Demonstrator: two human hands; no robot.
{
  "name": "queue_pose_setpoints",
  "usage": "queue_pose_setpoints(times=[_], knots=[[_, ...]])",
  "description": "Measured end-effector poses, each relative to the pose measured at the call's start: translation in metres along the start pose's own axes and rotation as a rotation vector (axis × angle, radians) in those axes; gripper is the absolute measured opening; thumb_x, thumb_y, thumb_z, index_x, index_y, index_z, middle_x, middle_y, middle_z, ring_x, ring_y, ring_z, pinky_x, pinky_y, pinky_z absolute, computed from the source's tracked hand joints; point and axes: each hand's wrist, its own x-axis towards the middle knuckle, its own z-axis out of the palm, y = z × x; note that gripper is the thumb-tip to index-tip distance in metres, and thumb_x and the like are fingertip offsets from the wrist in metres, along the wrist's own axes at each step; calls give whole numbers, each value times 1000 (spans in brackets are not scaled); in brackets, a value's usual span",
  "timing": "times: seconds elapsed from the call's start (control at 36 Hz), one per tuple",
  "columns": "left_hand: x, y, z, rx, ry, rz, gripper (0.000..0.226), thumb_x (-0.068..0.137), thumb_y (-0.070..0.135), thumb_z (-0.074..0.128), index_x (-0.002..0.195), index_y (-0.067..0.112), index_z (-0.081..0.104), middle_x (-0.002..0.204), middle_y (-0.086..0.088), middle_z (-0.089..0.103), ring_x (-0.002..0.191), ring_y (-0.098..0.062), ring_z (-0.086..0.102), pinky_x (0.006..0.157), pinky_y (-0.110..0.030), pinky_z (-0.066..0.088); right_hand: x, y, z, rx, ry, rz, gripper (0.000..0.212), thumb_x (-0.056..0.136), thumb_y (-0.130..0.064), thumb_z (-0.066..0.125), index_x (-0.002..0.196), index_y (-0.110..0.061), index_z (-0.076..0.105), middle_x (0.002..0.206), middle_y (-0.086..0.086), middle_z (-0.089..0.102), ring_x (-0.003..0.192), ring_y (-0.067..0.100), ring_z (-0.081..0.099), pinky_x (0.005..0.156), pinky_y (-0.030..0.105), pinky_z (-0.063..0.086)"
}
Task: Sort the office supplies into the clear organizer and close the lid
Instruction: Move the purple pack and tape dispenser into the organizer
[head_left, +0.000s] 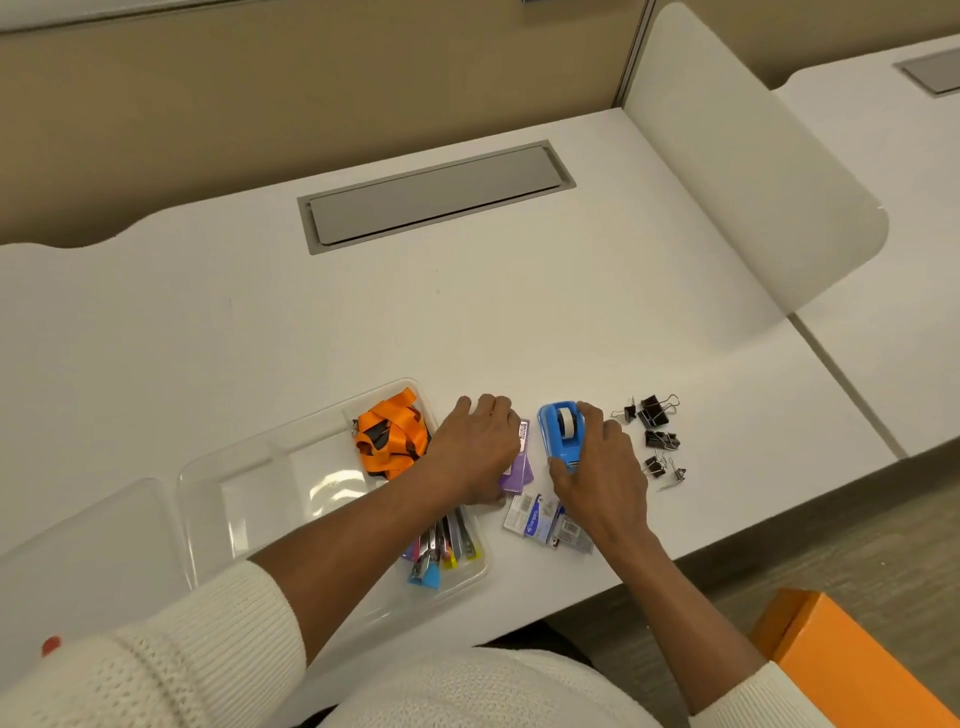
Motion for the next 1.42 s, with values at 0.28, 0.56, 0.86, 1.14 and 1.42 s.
queue_pose_setpoints(times=[0.28, 0.56, 0.86, 1.14, 1.42], knots=[[0, 8, -4, -169, 36, -63, 89, 73, 54, 82, 137, 5, 44, 129, -15, 47, 119, -29, 47, 88, -42, 49, 1, -4, -4, -13, -1, 19, 76, 79, -35, 79, 140, -24, 36, 118, 7, 59, 101, 24, 60, 65, 33, 50], [-18, 3, -16, -159, 197, -176, 91, 53, 43, 94, 125, 7, 51, 122, -14, 51, 112, -29, 50, 83, -38, 47, 2, -9, -11, 67, 10, 88, 76, 81, -28, 80, 145, -21, 39, 117, 11, 63, 98, 28, 64, 74, 41, 56], [-134, -54, -25, -526, 384, -548, 102, 57, 40, 95, 140, 15, 39, 133, -4, 39, 127, -22, 37, 86, -34, 58, -13, -70, -29, 278, 58, -93, 74, 79, -33, 82, 140, -31, 39, 114, -2, 66, 90, 20, 66, 73, 31, 46], [-239, -120, 14, -400, 65, -737, 99, 55, 33, 96, 134, 16, 39, 129, -2, 37, 126, -22, 42, 79, -36, 62, -51, -178, -3, 322, -185, -312, 66, 75, -39, 75, 130, -44, 39, 102, -18, 64, 84, 10, 66, 70, 32, 52], [-230, -143, 40, -208, -48, -616, 100, 48, 63, 87, 131, 21, 50, 126, -3, 52, 116, -23, 54, 90, -34, 47, -72, -230, 55, 92, -210, -408, 71, 80, -38, 75, 142, -25, 42, 120, -1, 65, 103, 18, 63, 77, 37, 60]])
